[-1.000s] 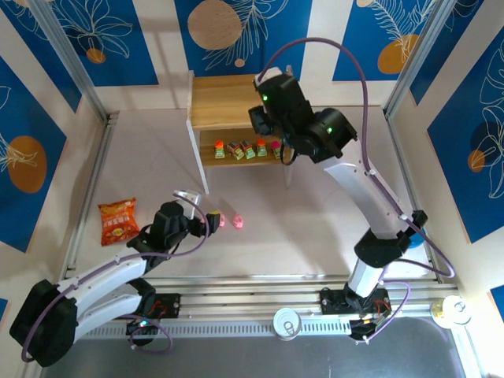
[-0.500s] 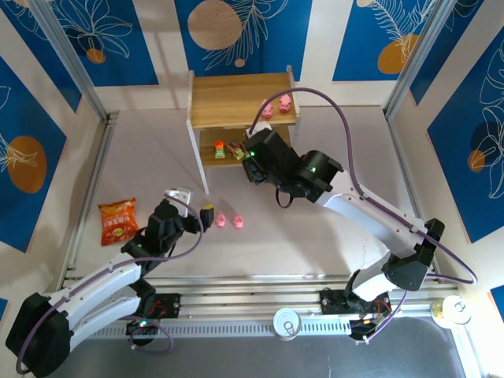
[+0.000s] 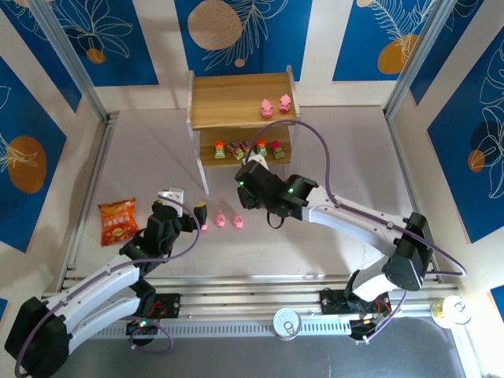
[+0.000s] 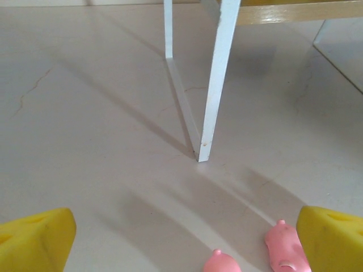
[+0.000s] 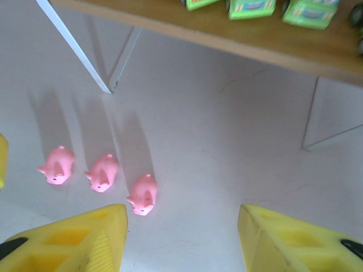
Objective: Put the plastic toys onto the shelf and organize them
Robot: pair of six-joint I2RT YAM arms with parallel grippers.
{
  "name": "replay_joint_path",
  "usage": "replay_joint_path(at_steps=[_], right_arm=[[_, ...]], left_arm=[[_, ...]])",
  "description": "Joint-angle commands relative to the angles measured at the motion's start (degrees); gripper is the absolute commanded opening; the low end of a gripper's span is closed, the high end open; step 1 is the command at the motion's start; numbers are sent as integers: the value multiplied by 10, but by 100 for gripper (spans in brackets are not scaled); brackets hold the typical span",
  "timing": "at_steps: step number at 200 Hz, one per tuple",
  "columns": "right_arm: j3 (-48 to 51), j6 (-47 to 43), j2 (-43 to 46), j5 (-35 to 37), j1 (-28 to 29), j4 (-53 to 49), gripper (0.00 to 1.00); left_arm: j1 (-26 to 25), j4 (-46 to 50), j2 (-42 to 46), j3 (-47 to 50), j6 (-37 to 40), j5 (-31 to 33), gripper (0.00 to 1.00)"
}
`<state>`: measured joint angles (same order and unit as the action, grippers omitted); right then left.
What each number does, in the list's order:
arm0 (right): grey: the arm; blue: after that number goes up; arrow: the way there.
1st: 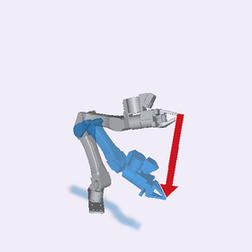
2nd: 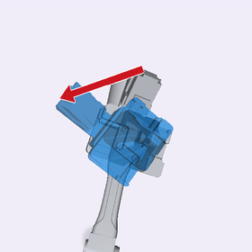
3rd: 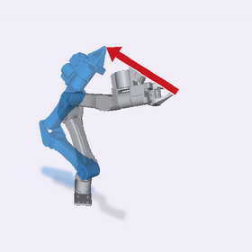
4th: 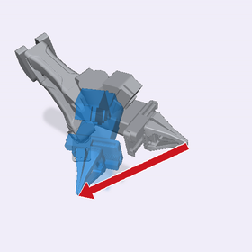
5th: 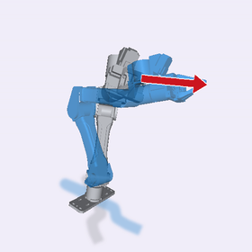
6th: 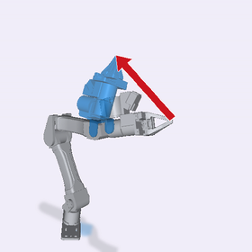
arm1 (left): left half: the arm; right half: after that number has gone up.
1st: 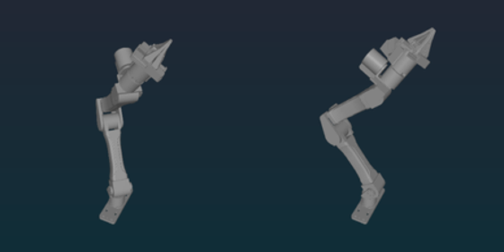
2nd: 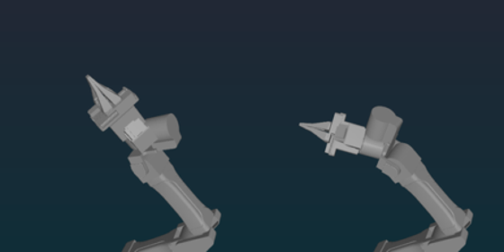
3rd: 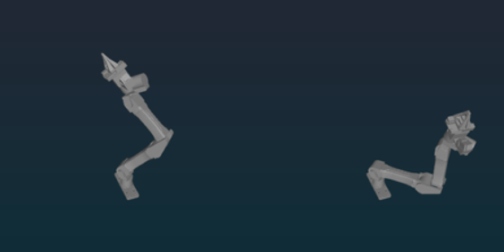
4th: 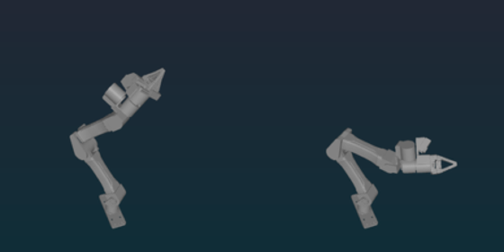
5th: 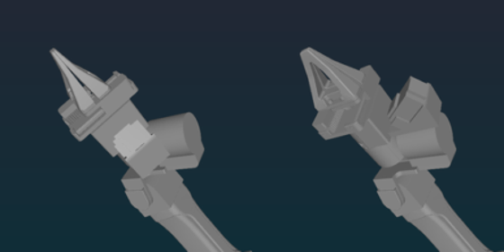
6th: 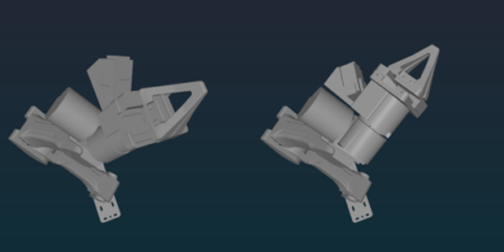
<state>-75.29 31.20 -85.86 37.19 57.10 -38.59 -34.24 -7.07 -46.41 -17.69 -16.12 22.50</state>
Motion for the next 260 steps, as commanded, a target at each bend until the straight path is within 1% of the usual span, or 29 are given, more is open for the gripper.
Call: replay_joint_path(at_steps=[1, 43, 64, 122, 159, 260], right_arm=[[19, 43, -22, -3, 11, 38, 54], [49, 77, -50, 15, 16, 66, 55], [55, 91, -70, 23, 20, 77, 55], [52, 143, -142, 57, 56, 101, 55], [51, 158, -175, 89, 75, 111, 56], [40, 175, -240, 64, 71, 127, 56]], left_arm=[[3, 9, -3, 1, -15, 30, 100], [3, -2, -4, 6, -19, 32, 100], [3, -6, -13, 5, -25, 44, 100], [3, -5, -18, 3, -29, 55, 100], [3, -6, -19, 4, -30, 55, 100], [3, -9, -28, 3, -33, 52, 100]])
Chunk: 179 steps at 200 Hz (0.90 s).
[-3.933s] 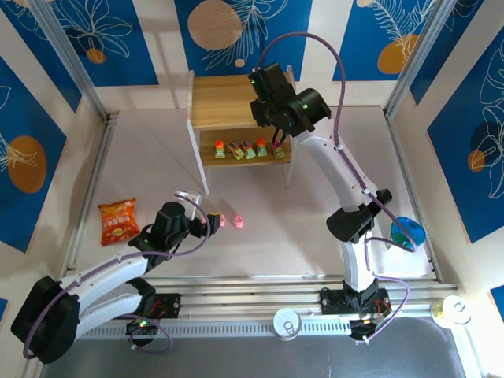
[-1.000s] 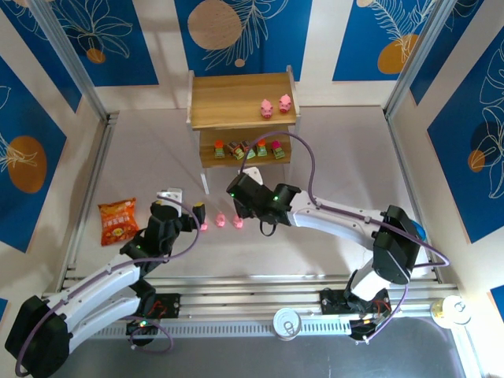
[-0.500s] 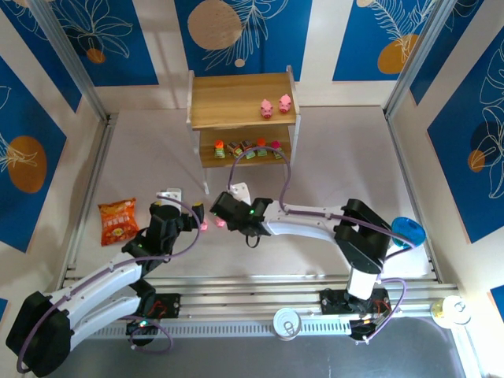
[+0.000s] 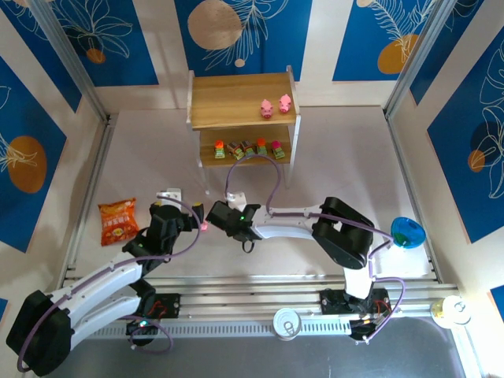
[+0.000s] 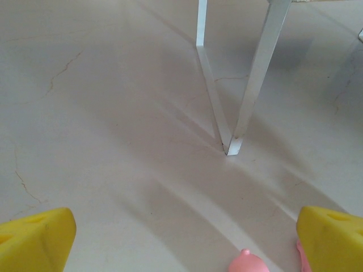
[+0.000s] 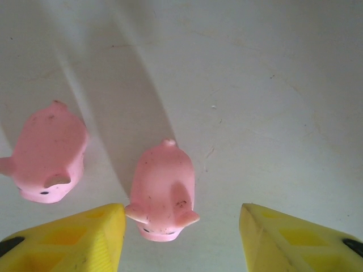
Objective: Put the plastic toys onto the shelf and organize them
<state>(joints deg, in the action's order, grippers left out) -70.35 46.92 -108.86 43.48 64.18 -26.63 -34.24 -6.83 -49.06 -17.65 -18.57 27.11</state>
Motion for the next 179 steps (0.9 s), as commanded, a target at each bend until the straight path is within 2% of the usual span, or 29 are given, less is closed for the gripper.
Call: replay_joint_path(at_steps=[1, 179], right_arm=[[-9, 18, -10, 1, -1, 7, 56], [-20, 11, -43, -20, -14, 22, 45]], left_arm=[[3, -12, -2, 2, -9, 5, 100], [3, -17, -14, 1, -8, -4, 100]])
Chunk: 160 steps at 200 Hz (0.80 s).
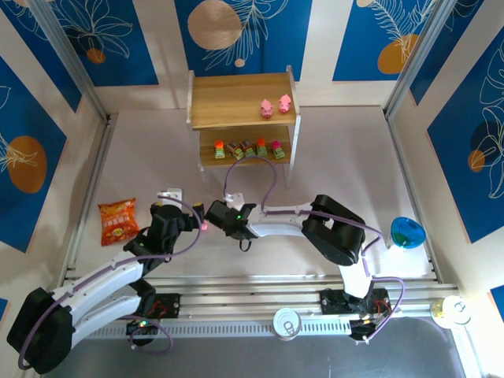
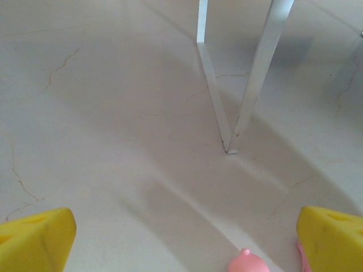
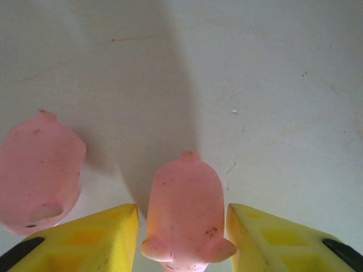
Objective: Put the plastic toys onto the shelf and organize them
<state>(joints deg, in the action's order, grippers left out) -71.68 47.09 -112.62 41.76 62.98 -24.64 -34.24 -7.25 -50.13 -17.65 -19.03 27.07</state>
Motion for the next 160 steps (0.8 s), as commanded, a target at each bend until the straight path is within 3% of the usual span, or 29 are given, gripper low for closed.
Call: replay_joint_path(at_steps=[1, 160], right_arm=[[-6, 9, -5, -3, -2, 2, 45], [14, 5, 29, 16, -2, -12, 33]], left_arm=[[3, -13, -3, 1, -3, -3, 100], [4, -17, -11, -3, 2, -23, 100]])
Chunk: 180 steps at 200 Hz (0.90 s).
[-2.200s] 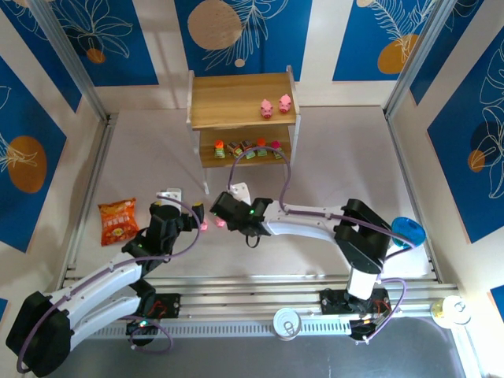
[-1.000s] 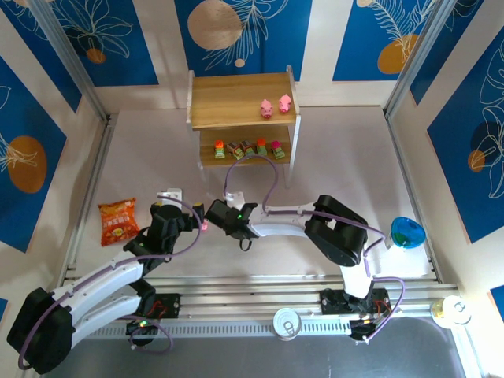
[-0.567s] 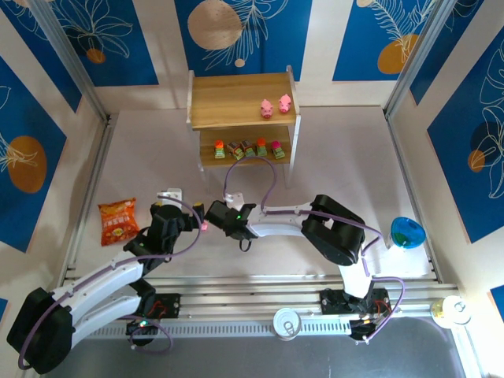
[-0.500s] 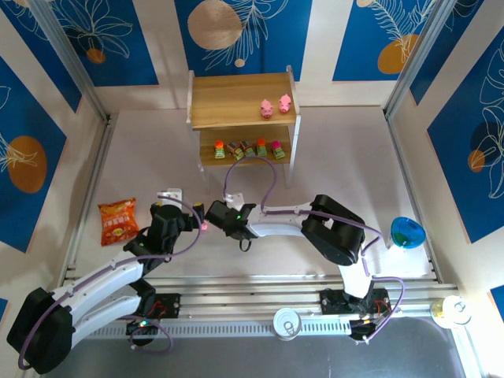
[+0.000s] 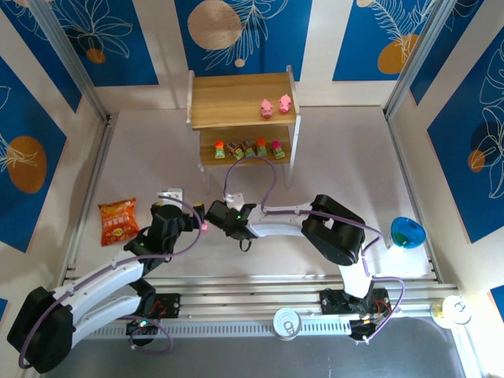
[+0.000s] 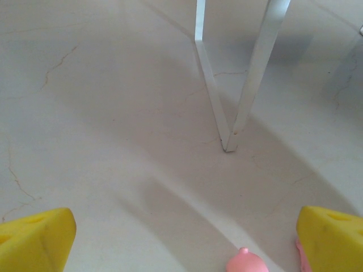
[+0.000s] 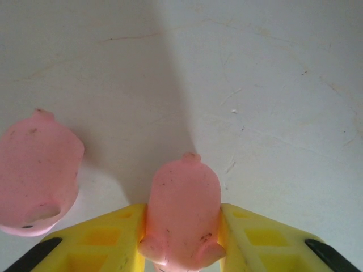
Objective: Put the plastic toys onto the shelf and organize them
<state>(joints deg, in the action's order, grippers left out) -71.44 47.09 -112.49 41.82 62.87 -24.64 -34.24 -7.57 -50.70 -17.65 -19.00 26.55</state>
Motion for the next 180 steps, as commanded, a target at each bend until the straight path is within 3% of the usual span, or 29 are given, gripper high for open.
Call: replay_joint_path(at_steps=[1, 94, 180], right_arm=[[12, 4, 29, 15, -2, -11, 33], [13, -30, 126, 33, 9, -63, 30], [-53, -94, 213, 48, 12, -140, 30]], left_arm=[[3, -14, -6, -3, 1, -18, 100], [4, -46, -15, 2, 25, -88, 100], [0, -72, -32, 1, 42, -138, 100]])
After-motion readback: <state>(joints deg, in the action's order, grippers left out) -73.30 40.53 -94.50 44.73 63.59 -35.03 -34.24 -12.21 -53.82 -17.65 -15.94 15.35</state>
